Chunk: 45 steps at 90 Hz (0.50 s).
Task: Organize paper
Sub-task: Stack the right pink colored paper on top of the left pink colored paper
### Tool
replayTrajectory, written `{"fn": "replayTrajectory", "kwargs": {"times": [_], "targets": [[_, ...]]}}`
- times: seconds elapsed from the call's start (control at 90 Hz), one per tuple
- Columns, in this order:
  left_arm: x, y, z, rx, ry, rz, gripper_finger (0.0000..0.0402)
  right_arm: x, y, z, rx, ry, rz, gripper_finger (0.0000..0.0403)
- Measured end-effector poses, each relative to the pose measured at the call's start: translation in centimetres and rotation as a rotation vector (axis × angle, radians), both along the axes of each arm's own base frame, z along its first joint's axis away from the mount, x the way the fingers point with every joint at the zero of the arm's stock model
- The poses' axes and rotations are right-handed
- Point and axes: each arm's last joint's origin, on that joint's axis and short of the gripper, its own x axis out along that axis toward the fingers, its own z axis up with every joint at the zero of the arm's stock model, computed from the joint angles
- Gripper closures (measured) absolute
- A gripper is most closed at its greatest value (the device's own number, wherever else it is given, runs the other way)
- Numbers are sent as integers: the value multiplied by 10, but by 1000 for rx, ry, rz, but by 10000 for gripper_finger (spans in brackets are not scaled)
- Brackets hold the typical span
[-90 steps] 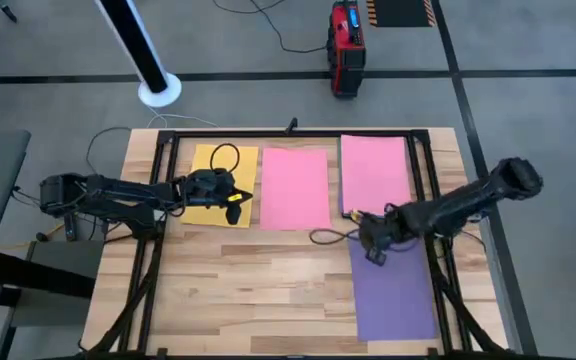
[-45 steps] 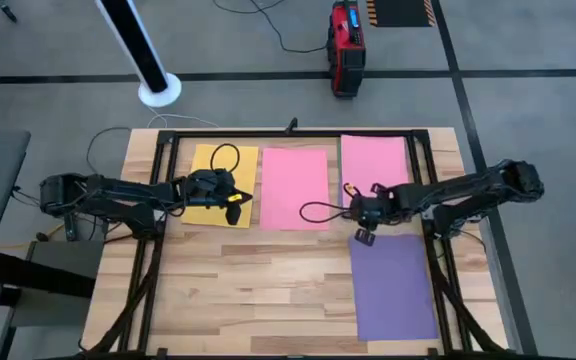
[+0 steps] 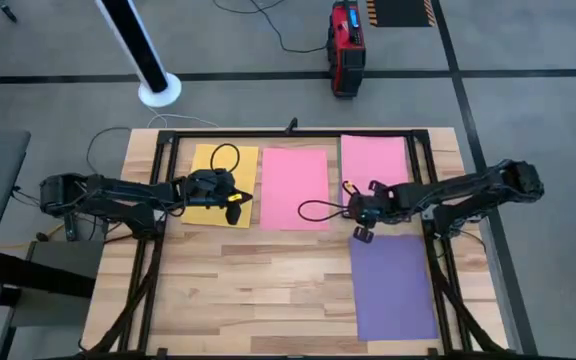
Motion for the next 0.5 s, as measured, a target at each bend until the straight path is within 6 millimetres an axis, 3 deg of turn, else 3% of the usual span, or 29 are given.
{"fn": "replayTrajectory", "kwargs": {"times": [0.5], "targets": [[-1,-1,-1,10,19,-34,401,0,-2,0,-10,9,18,310]]}}
